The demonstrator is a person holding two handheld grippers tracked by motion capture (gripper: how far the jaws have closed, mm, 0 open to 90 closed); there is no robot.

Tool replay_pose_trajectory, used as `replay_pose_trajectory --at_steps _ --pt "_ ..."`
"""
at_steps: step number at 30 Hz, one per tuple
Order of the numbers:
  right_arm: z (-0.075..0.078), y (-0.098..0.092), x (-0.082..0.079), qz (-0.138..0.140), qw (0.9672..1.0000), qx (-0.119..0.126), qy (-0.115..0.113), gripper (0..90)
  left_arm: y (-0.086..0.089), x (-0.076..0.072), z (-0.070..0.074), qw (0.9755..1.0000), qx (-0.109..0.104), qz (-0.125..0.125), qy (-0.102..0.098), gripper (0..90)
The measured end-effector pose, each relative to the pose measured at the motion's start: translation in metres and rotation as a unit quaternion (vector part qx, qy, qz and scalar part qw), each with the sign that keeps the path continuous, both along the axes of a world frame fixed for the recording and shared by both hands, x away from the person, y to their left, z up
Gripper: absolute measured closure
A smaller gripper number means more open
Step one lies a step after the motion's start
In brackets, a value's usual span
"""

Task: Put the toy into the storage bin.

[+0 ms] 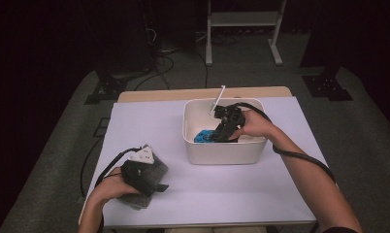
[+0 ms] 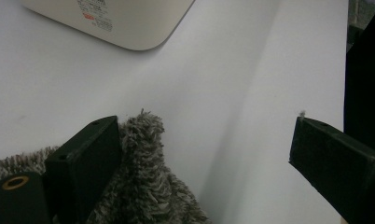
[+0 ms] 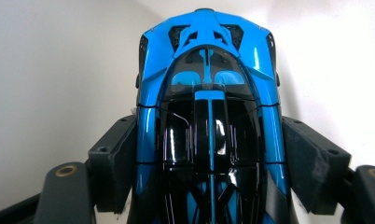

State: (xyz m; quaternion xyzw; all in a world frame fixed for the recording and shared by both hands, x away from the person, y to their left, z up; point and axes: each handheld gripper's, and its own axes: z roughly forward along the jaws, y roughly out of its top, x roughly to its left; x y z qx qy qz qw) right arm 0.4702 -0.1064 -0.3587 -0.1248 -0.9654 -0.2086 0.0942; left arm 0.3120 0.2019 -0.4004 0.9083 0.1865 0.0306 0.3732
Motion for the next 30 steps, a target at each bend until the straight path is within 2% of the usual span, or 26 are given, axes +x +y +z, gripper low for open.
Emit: replay_pose_trajectory --at_steps 9,16,20,21,24,30 --pt "0.001 0.000 0.000 -0.003 1.0000 -0.005 0.002 26.6 0.000 0.000 0.000 1.0000 0.000 0.000 -0.001 8.4" --pt "-0.001 0.002 0.000 -0.006 0.9998 -0.010 0.014 26.1 0.000 -0.001 0.000 1.0000 0.000 0.000 -0.001 8.4" --pt "0.000 0.002 0.001 -0.012 0.9998 -0.004 0.016 28.0 0.000 -0.001 0.000 1.0000 0.001 0.000 -0.001 8.4" --pt "0.006 0.001 0.002 -0.011 0.9997 0.016 0.016 29.3 0.000 -0.001 0.001 1.0000 0.001 -0.001 -0.002 8.4" --pt "0.009 0.000 0.002 -0.012 0.9999 0.006 0.010 28.4 0.000 -0.001 0.001 1.0000 0.002 -0.001 -0.002 8.4" --pt "0.011 -0.003 0.000 -0.015 0.9997 0.014 0.009 29.2 0.000 -0.001 0.001 1.0000 0.001 0.000 -0.002 8.4"
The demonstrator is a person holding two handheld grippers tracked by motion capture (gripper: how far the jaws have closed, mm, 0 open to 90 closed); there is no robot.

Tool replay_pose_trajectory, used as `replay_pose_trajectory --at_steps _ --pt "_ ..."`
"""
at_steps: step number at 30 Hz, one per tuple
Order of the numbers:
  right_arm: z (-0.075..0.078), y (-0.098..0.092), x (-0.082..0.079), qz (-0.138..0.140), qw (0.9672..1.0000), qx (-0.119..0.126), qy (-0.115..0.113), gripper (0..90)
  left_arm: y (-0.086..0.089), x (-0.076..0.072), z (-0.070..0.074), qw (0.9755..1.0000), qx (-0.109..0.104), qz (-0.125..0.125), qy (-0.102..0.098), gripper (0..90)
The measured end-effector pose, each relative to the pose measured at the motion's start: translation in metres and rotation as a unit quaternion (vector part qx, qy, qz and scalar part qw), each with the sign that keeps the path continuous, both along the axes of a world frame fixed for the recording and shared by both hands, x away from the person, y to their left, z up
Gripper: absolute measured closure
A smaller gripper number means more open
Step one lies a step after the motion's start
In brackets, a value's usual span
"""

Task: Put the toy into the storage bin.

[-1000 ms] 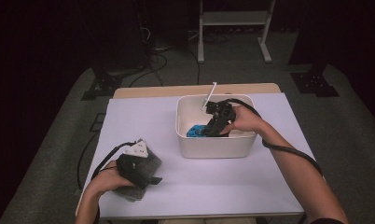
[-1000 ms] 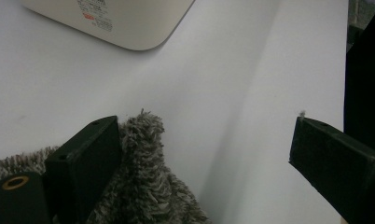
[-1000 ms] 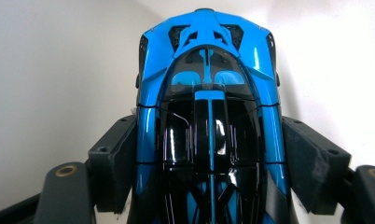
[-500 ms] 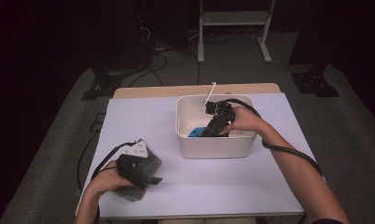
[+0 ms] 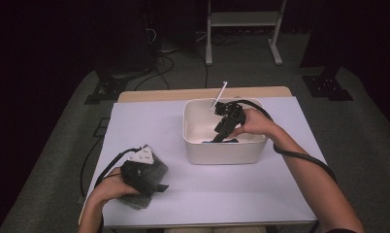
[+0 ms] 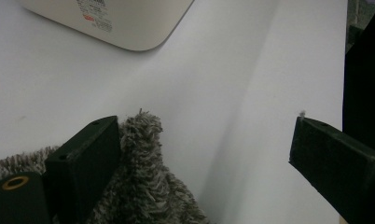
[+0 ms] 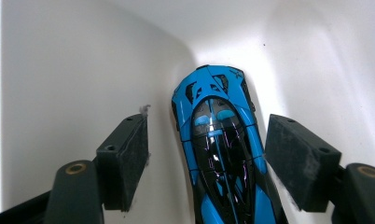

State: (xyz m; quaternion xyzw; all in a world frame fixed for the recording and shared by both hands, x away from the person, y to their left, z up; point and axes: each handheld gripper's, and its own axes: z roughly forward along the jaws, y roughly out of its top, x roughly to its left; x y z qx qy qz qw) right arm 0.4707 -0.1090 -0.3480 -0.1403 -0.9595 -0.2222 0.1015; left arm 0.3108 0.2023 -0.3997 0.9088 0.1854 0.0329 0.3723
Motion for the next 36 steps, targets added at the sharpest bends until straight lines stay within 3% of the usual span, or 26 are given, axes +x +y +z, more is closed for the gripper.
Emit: replay_pose_trajectory --at_steps 21,36 --pt "0.023 -0.016 -0.008 -0.007 0.9994 0.030 -0.018 29.7 -0.003 -0.002 0.001 1.0000 -0.003 -0.003 -0.002 8.4" --pt "0.051 -0.035 -0.023 -0.021 0.9980 0.051 -0.030 28.5 -0.005 -0.002 0.001 1.0000 -0.003 -0.002 -0.002 8.4"
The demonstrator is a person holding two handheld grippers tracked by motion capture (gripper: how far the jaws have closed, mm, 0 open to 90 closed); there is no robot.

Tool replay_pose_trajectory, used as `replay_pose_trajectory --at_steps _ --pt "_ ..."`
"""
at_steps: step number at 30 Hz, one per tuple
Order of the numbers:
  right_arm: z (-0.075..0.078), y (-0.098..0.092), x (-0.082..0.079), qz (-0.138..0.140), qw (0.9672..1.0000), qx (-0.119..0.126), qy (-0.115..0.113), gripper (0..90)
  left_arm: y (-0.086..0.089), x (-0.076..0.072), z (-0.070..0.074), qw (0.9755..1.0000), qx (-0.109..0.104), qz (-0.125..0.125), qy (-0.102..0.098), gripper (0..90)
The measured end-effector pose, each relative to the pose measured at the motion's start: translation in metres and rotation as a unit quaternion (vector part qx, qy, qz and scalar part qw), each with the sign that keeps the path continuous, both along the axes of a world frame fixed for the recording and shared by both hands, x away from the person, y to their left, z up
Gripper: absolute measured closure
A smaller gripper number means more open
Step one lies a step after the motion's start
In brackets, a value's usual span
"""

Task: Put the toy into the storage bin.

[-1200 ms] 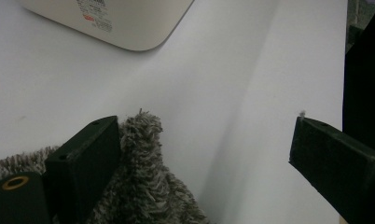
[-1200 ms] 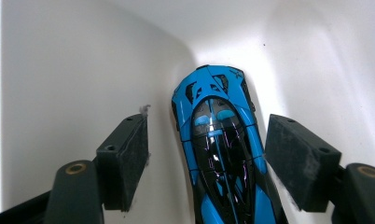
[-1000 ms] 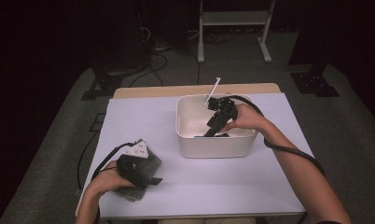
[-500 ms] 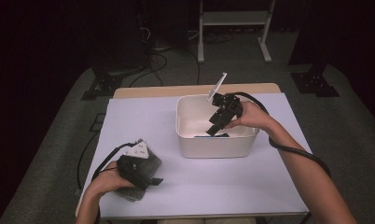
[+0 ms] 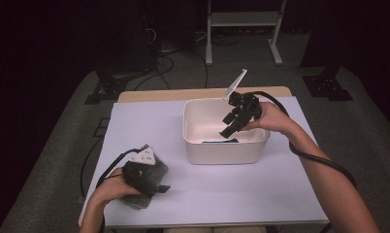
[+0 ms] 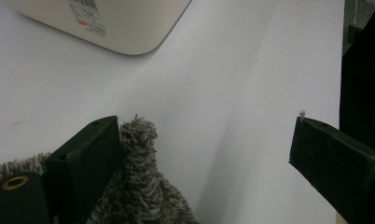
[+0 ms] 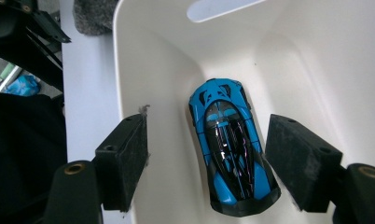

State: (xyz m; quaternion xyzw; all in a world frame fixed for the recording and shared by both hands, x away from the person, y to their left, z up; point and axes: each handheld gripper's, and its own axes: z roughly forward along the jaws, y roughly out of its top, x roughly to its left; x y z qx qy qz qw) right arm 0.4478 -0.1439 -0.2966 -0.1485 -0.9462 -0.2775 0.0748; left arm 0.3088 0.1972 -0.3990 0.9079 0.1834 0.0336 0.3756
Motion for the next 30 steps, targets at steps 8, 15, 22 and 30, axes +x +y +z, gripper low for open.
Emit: replay_pose_trajectory --at_steps 8,15,22,30 --pt "0.012 -0.010 -0.007 -0.001 0.9999 0.003 -0.013 28.0 -0.001 0.000 0.000 1.0000 0.001 -0.001 0.000 8.4" --pt "0.026 -0.020 -0.015 -0.005 0.9997 0.007 -0.021 27.9 0.000 0.001 -0.003 1.0000 -0.001 0.002 0.003 8.3" --pt "0.035 -0.033 -0.021 -0.016 0.9995 0.011 -0.023 27.8 -0.001 0.001 -0.003 1.0000 0.000 0.002 0.002 8.4" --pt "0.040 -0.050 -0.028 -0.025 0.9992 0.016 -0.027 27.2 -0.001 0.001 -0.004 1.0000 0.001 0.001 0.004 8.4"
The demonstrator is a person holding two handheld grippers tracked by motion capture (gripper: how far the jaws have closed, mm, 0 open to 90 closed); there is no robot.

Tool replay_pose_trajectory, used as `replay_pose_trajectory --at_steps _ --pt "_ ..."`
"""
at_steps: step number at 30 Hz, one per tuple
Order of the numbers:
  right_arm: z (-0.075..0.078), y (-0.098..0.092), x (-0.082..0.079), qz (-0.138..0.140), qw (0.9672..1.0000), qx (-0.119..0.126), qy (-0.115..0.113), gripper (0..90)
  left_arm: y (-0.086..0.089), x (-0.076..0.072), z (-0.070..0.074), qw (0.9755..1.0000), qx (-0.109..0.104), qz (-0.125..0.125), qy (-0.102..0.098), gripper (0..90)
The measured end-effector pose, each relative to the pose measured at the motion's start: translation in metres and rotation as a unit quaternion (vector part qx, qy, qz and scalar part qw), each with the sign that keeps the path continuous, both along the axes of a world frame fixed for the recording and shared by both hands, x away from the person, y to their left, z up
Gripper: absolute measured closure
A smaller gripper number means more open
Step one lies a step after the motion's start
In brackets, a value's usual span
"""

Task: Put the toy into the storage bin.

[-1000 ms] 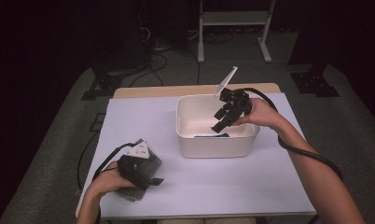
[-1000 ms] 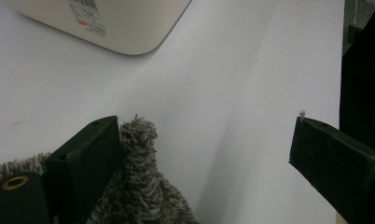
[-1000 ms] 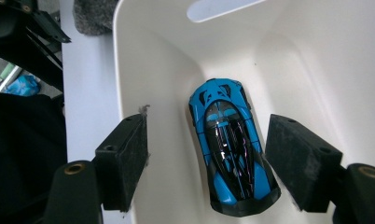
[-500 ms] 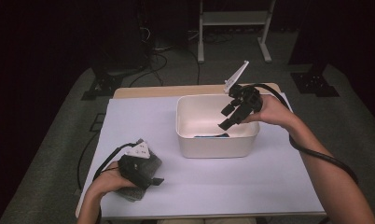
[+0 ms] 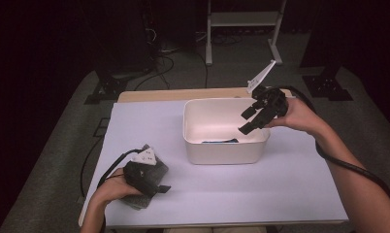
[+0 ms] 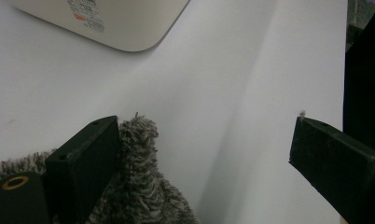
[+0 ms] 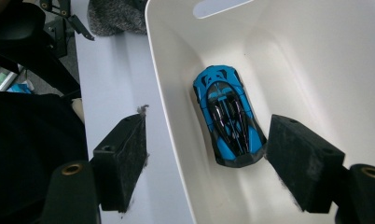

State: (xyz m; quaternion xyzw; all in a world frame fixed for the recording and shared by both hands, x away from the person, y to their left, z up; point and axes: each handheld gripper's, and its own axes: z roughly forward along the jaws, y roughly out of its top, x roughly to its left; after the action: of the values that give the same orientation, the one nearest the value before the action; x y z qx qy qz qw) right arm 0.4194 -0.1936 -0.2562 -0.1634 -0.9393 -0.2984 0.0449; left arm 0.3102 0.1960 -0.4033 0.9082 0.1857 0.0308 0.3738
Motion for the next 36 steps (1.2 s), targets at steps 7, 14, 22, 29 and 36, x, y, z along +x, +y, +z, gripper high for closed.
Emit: replay_pose_trajectory --at_steps 7,14,22,29,36 --pt "0.003 -0.014 -0.008 -0.004 1.0000 0.003 -0.002 27.0 -0.001 0.000 0.000 1.0000 0.001 0.000 -0.001 8.3" --pt "0.003 -0.033 -0.016 -0.017 0.9998 0.010 -0.002 26.2 -0.001 0.000 0.000 1.0000 0.001 0.002 -0.001 8.3" --pt "-0.005 -0.055 -0.025 -0.028 0.9995 0.017 -0.004 25.5 -0.002 0.000 -0.001 1.0000 0.003 0.002 0.001 8.4" --pt "-0.011 -0.066 -0.031 -0.034 0.9991 0.024 -0.004 25.3 -0.002 0.000 -0.001 1.0000 0.005 0.002 0.002 8.3" --pt "-0.021 -0.076 -0.038 -0.040 0.9987 0.031 0.002 24.2 -0.001 0.000 -0.001 1.0000 0.002 0.004 0.003 8.4"
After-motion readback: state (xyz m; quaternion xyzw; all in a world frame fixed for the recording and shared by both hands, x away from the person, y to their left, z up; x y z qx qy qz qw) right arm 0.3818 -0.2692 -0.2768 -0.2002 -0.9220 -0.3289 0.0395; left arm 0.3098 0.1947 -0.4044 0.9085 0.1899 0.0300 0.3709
